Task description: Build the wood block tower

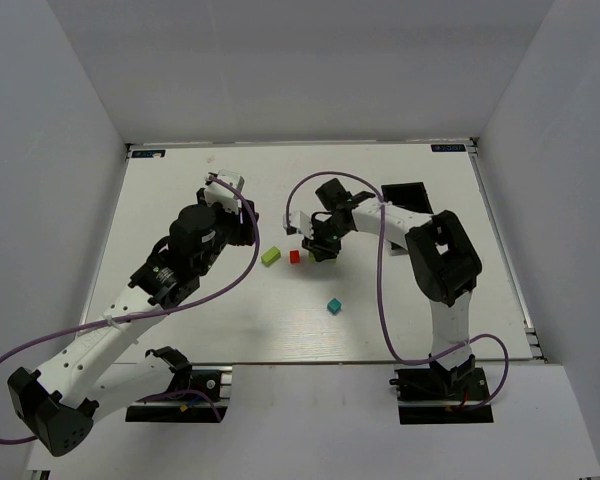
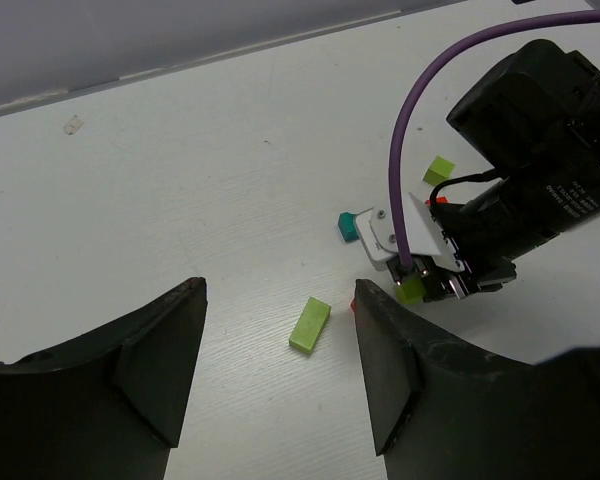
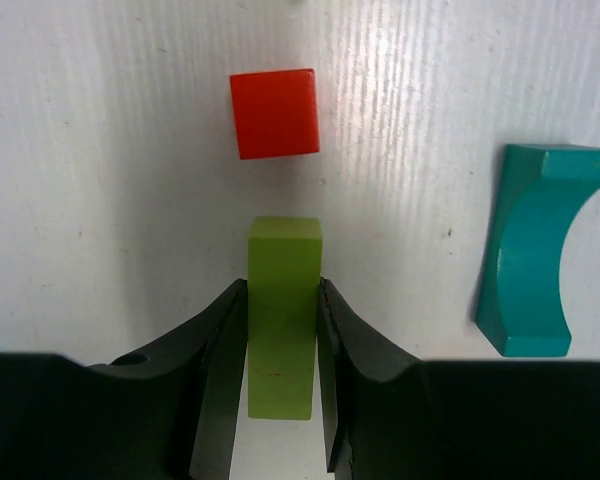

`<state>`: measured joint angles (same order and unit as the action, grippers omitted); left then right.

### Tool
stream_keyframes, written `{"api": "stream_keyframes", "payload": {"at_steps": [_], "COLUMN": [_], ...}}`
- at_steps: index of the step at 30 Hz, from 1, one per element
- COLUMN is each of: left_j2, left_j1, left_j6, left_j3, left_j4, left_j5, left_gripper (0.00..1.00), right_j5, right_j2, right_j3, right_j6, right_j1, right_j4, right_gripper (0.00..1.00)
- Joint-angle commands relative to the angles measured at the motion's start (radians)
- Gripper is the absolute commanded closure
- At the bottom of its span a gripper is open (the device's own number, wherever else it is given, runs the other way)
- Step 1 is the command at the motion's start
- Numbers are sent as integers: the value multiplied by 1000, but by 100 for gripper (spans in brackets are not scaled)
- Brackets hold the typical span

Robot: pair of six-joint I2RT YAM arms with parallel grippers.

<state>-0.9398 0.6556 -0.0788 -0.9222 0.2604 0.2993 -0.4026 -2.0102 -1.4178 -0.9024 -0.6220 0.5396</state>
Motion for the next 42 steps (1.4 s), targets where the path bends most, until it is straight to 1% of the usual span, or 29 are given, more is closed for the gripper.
{"api": "stream_keyframes", "payload": {"at_steps": [1,8,15,16,29,41,42], "left_j2": [19,19,10,10,10,10,10], "left_j1": [-4,-4,-4,-4,-4,-4,-4], "left_j6": [-3,-3,7,7,7,7,7], "left_j3": [11,11,11,11,11,11,11], "left_j4": [-12,-12,-12,-12,-12,-12,-12], "left_j5": [-9,-9,-9,-9,-9,-9,-9], "left_gripper": [29,29,29,29,29,29,29], "right_j5": [-12,34,24,24,-21,-38,-38], "right_j2": [-10,-56,-79,-97,-90,-88,-90], "right_j3": [-33,-84,-127,-135,-132,-133,-130], "right_j6": [-26,-69,-110,-124,-171,-156,-155], "right_j1": [-24,-48,-45,-47,-47,-54,-54], "right_j4": [71,80,91,97,126,115,117], "right_gripper": [88,86,86,85,85,85,84]}}
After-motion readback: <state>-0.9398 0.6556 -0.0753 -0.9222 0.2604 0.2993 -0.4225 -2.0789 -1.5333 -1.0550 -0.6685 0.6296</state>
